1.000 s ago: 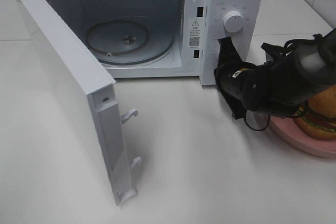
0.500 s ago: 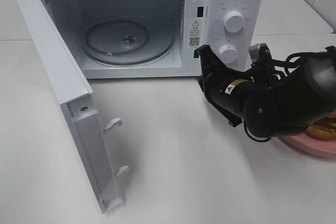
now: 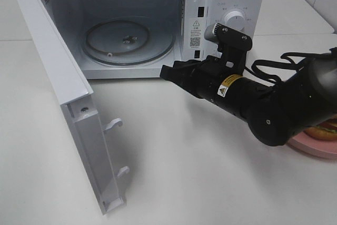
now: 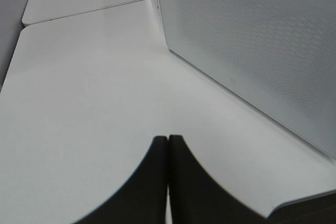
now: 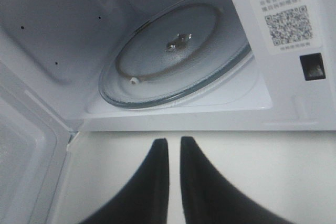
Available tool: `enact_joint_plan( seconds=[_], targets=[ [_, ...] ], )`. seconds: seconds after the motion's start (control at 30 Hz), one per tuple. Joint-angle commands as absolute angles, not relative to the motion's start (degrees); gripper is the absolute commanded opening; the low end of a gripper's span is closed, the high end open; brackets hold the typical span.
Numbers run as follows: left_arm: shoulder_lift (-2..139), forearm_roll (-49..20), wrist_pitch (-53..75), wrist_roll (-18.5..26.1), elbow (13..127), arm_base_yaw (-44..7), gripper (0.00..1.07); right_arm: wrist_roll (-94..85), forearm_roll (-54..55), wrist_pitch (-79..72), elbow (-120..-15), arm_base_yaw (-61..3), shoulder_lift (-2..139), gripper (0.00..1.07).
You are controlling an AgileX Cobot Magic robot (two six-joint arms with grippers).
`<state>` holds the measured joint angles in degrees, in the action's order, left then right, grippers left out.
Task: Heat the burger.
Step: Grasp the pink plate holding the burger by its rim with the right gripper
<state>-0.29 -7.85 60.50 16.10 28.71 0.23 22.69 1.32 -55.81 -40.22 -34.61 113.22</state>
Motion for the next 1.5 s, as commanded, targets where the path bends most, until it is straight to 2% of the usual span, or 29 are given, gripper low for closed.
enact_joint_plan(
  seconds=[0.03,0.2,0.37,0.83,1.0,1.23,1.43,1.5],
  targets=[
    [-1.43,-8.02,59.70,15.93,28.65,0.11,0.00,16.33,0.46,-55.23,-40.28,-34.89,112.64,0.09],
    [-1.43,-8.02,59.70,15.93,28.65,0.11,0.00,8.48,-1.26,-48.87,-40.39,-34.55,111.84,0.10],
    [-1.43,-8.02,59.70,15.93,28.65,0.11,0.00,-1.26,-3.84,-34.21,-40.39,-34.49,107.60,0.12],
    [-1.43,-8.02,59.70,15.93,28.65,0.11,0.00,-3.27,-5.39,-6.93,-41.48,-34.49,99.87,0.15],
    [-1.43,-8.02,59.70,15.93,28.65,0.11,0.00,-2.98,-5.04,13.41,-49.16,-34.49,99.69,0.17],
    [-1.43,-8.02,59.70,15.93,28.65,0.11,0.00,1.43,-4.93,30.31,-57.01,-34.49,99.69,0.19],
    [-1.43,-8.02,59.70,15.93,28.65,0.11,0.00,10.43,-4.64,41.60,-62.68,-34.49,99.69,0.29],
    [-1.43,-8.02,59.70,15.93,28.65,0.11,0.00,11.80,-1.78,43.60,-64.52,-34.49,99.69,0.43]
  ],
)
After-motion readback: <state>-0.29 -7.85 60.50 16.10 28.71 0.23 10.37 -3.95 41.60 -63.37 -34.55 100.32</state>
